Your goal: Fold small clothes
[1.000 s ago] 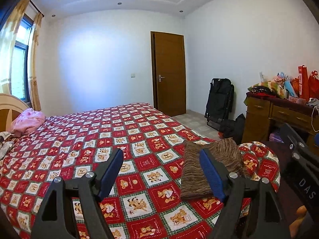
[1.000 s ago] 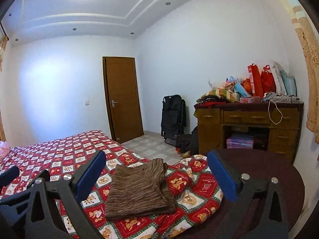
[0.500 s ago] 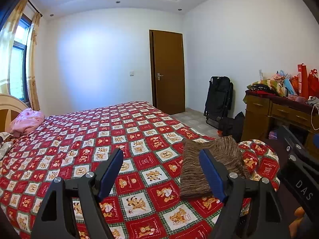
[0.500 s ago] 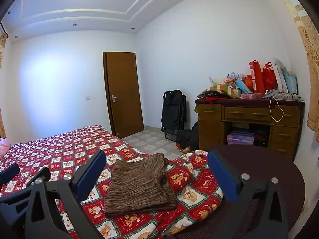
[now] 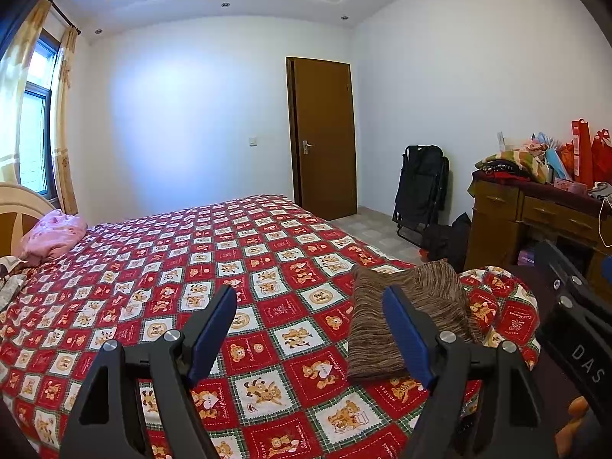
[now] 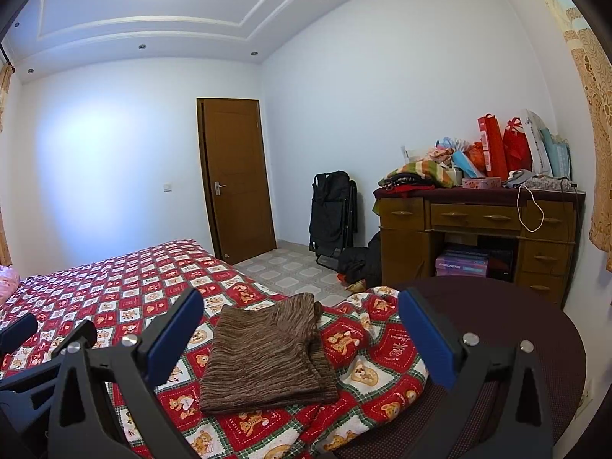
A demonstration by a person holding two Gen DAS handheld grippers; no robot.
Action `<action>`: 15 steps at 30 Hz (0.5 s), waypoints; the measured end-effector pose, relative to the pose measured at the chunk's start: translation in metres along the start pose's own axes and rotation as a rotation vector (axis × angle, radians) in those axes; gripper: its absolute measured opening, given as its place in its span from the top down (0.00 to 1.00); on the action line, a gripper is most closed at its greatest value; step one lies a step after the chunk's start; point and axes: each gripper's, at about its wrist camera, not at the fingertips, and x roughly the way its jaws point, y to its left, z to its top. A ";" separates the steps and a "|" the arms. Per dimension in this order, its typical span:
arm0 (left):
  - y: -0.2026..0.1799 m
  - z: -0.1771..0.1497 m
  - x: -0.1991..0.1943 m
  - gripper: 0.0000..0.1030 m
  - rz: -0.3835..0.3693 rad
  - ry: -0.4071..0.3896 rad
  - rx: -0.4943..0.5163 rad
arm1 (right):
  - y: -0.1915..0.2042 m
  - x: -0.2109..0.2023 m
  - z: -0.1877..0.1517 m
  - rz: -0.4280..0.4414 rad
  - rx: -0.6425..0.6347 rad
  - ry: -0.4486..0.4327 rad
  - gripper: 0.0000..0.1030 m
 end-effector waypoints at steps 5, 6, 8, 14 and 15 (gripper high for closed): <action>-0.001 -0.001 0.002 0.23 0.000 0.012 0.007 | -0.001 0.001 -0.001 0.001 0.002 0.002 0.00; -0.001 -0.001 0.002 0.23 -0.001 0.011 0.008 | 0.000 0.000 -0.001 0.000 0.003 0.003 0.00; -0.001 -0.001 0.003 0.23 0.000 0.010 0.009 | -0.001 0.001 -0.001 0.000 0.002 0.003 0.00; -0.001 -0.002 0.003 0.23 0.000 0.013 0.012 | 0.000 0.000 -0.003 -0.001 0.002 0.006 0.00; -0.001 -0.002 0.003 0.23 -0.001 0.013 0.011 | 0.000 0.000 -0.003 0.000 0.003 0.005 0.00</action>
